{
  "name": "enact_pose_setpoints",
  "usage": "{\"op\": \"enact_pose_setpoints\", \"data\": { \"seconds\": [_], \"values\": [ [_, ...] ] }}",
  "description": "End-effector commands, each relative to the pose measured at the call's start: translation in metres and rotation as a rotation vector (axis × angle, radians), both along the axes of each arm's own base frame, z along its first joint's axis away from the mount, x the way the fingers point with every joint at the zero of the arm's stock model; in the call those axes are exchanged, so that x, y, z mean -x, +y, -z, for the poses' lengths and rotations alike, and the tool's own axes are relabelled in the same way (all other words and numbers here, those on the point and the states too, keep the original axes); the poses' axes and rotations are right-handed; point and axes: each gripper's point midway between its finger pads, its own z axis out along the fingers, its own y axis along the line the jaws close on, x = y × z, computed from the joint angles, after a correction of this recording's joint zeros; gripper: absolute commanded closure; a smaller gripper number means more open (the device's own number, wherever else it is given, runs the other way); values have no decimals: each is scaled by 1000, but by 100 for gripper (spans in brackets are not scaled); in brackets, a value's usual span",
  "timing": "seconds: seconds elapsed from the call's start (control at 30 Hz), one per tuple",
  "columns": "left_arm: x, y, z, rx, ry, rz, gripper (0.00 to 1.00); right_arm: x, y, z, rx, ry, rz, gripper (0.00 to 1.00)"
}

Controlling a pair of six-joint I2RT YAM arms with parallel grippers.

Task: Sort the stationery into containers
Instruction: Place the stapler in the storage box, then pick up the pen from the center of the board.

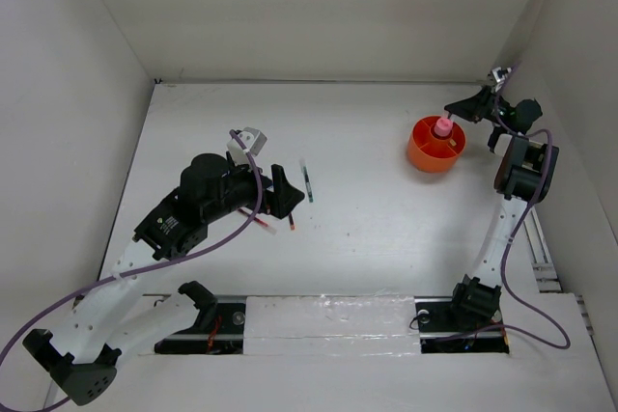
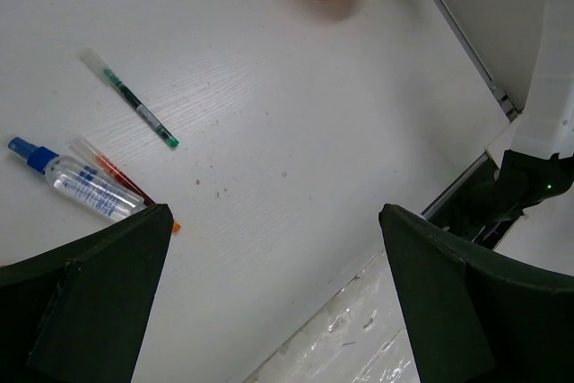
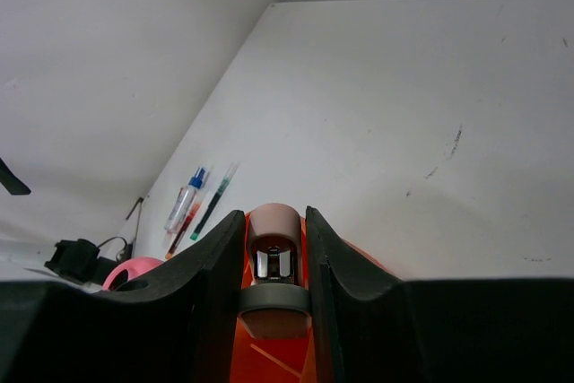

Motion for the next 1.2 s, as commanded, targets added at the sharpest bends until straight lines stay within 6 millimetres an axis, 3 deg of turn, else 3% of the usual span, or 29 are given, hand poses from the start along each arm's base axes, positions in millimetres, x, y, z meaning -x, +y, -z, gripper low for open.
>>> {"op": "enact_pose_setpoints", "data": {
  "seconds": [0.0, 0.13, 0.43, 0.5, 0.67, 0.7, 0.8, 0.87, 0.9, 0.93, 1.13, 1.17],
  "values": [
    [-1, -2, -12, 31, -48, 16, 0, 21, 6, -53, 230, -514, 1, 87],
    [-1, -2, -12, 31, -48, 16, 0, 22, 7, -51, 233, -521, 1, 70],
    [-1, -2, -12, 31, -48, 16, 0, 27, 9, -62, 251, -559, 2, 62],
    [-1, -2, -12, 31, -48, 16, 0, 28, 9, -64, 251, -559, 2, 55],
    [-1, -2, -12, 31, -48, 16, 0, 30, 10, -65, 250, -558, 2, 53],
    [-1, -2, -12, 31, -48, 16, 0, 30, 10, -65, 250, -558, 2, 39],
    [-1, -2, -12, 31, -48, 16, 0, 31, 11, -67, 250, -558, 2, 36],
    [-2, -1, -12, 27, -51, 4, 0, 32, 11, -79, 255, -589, 12, 33],
    [-5, 1, -11, 23, -54, -10, 0, 32, 11, -78, 244, -583, 20, 8],
    [-6, 2, -11, 21, -56, -19, 0, 32, 12, -87, 240, -600, 29, 0],
    [-18, 10, 2, -21, -23, -104, 0, 31, 11, -124, 172, -653, 109, 0],
    [-20, 11, 1, -17, -18, -123, 0, 31, 10, -120, 150, -634, 125, 0]
  ]
}}
